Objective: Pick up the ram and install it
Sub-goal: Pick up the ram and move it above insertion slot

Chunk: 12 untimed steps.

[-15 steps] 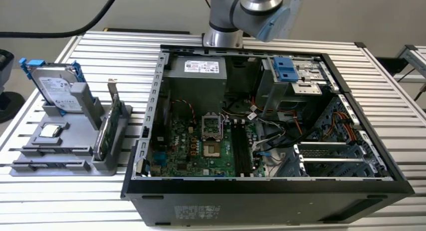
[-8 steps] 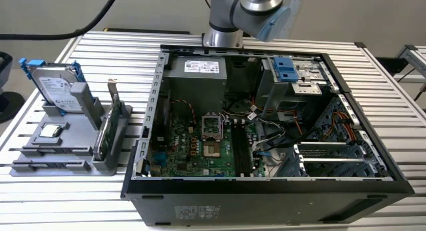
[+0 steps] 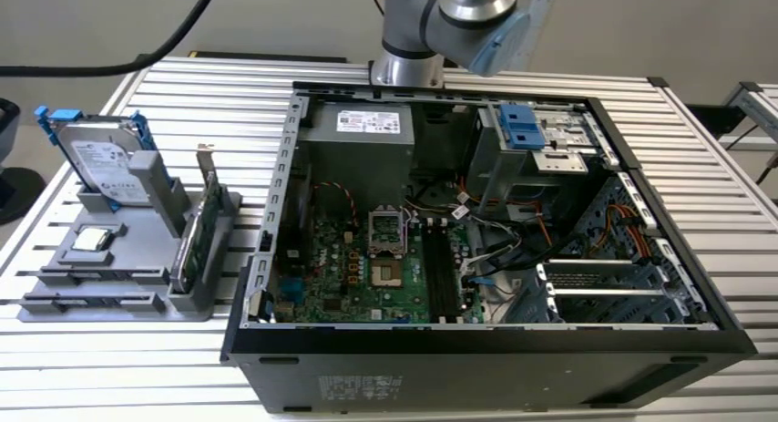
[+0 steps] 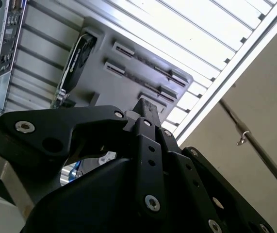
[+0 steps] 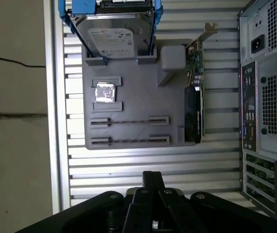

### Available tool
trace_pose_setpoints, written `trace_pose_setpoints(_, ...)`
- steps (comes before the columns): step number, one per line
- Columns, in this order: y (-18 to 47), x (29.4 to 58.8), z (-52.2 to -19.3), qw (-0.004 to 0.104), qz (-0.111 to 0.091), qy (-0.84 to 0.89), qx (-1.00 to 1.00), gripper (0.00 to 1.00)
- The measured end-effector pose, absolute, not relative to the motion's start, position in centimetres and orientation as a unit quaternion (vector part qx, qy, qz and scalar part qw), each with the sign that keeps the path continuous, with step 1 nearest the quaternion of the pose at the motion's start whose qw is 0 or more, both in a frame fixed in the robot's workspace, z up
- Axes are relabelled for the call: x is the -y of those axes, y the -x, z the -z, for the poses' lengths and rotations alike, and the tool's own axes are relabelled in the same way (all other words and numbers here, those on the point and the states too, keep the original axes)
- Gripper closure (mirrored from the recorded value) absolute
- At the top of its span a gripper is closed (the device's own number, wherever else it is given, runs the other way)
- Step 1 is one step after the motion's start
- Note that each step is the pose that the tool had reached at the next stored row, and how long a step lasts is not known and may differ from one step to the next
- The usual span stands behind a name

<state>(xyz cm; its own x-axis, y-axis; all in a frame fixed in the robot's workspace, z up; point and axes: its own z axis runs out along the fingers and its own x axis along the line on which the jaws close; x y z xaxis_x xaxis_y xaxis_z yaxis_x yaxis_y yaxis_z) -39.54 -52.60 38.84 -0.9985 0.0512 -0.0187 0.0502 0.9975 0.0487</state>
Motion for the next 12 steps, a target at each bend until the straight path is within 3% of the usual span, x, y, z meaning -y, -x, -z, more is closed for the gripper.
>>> trace_pose_setpoints(12,39.55,52.81,-38.82,0.010,-0.024,-0.025,-0.999,1.00)
